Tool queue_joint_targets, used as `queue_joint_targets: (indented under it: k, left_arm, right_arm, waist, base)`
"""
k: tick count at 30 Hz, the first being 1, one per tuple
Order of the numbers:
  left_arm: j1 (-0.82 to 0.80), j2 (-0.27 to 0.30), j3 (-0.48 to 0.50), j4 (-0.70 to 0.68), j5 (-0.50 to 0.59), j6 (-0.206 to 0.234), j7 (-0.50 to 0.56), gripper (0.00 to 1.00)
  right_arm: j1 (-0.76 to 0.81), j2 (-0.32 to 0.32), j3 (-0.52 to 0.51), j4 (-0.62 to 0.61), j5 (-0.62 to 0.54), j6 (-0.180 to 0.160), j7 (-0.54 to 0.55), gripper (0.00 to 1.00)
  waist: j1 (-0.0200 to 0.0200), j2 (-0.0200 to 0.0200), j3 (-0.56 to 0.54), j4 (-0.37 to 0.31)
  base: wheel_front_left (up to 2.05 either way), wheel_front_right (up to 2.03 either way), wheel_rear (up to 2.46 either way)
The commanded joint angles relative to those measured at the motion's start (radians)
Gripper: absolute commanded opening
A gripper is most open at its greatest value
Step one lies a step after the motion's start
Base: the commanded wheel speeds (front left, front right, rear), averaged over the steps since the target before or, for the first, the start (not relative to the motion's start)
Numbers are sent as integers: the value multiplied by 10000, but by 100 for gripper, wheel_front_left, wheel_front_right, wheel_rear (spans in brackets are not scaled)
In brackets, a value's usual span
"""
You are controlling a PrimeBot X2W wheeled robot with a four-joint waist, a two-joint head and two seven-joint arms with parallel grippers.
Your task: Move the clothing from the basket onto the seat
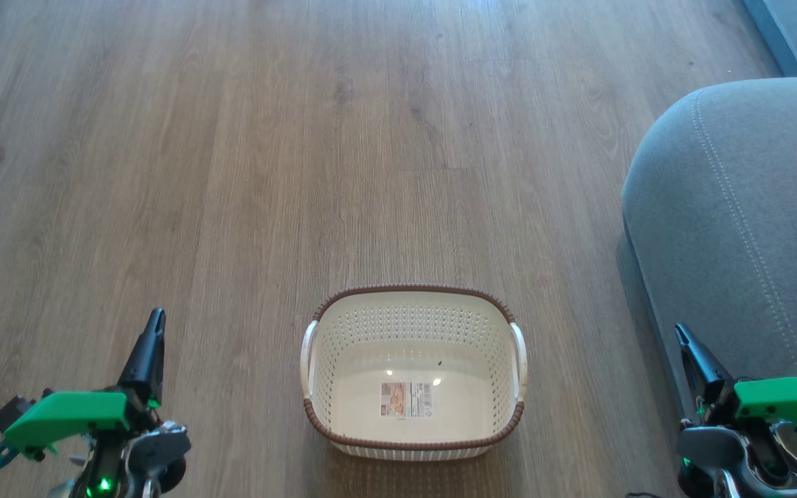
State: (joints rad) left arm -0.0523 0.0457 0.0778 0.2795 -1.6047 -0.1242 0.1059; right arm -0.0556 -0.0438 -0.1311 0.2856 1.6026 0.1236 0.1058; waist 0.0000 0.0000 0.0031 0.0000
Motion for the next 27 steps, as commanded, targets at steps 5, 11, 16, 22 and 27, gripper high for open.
queue_joint_targets:
  k: [5,11,16,22,27]
  left_arm:
    - [-558,45,360,-343,-40,-65,73,0]
    - [-558,45,360,-343,-40,-65,73,0]
    - [-558,45,360,-343,-40,-65,72,0]
    - [-558,45,360,-343,-40,-65,72,0]
    - [-557,45,360,-343,-40,-65,72,0]
  right_arm:
    - [-524,-64,172,-408,60,71,75,0]
    - [-524,-64,172,-408,60,71,75,0]
    - [-524,-64,172,-408,60,71,75,0]
    - [-524,-64,172,-408,61,71,75,0]
    - [-524,-64,173,-408,61,71,75,0]
  waist:
    - [0,0,0,0]
    - [0,0,0,0]
    - [0,0,0,0]
    - [0,0,0,0]
    - [0,0,0,0]
  base:
    - [0,0,0]
    - [0,0,0]
    - [0,0,0]
    - [0,0,0]
    - [0,0,0]
